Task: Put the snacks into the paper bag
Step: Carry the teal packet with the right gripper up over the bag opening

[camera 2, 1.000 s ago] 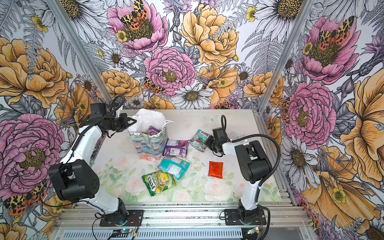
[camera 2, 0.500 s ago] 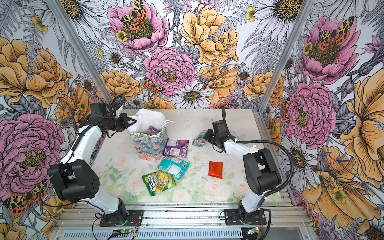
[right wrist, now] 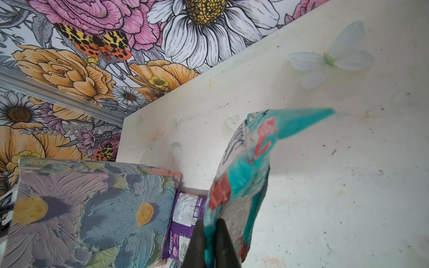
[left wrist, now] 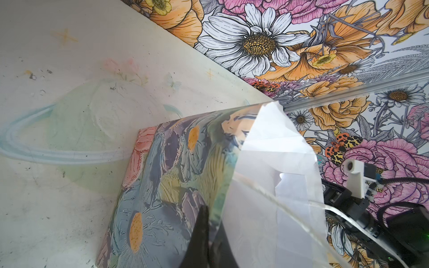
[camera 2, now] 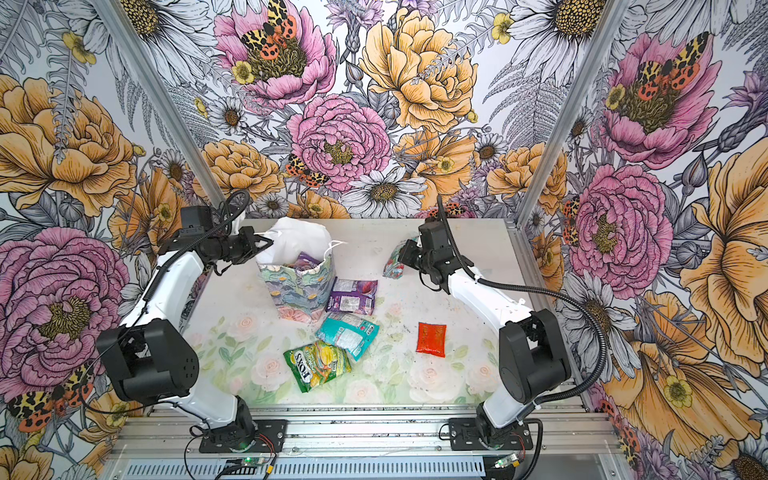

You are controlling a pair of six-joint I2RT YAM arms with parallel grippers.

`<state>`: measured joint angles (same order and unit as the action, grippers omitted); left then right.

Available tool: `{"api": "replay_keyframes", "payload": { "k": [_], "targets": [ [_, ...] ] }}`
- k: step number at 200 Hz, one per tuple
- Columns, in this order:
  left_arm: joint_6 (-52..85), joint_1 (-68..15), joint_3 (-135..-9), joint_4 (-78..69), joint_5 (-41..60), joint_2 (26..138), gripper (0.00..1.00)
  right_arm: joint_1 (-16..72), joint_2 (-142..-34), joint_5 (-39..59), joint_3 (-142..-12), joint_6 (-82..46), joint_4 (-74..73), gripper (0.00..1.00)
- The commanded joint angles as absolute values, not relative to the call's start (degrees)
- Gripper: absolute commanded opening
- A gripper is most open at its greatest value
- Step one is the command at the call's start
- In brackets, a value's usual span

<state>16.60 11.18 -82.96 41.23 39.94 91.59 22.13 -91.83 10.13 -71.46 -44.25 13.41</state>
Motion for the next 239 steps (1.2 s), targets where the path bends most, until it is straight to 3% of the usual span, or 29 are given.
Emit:
{"api": "replay_keyframes", "payload": {
  "k": [1, 87, 239],
  "targets": [
    [16.8, 11.8, -82.2, 41.6, 41.3, 89.7, 0.0, 23.0, -88.9, 9.8, -76.3, -41.1, 13.5, 0.0],
    [16.6, 11.8, -82.2, 41.6, 40.3, 89.6, 0.0, 26.0, -93.0, 11.9, -94.8, -37.0, 15.3, 0.0],
    [16.4, 11.4, -82.0, 41.6, 39.4, 89.6, 0.0, 36.2, -111.8, 22.5, -128.3, -33.7, 19.6, 0.0]
  ]
}}
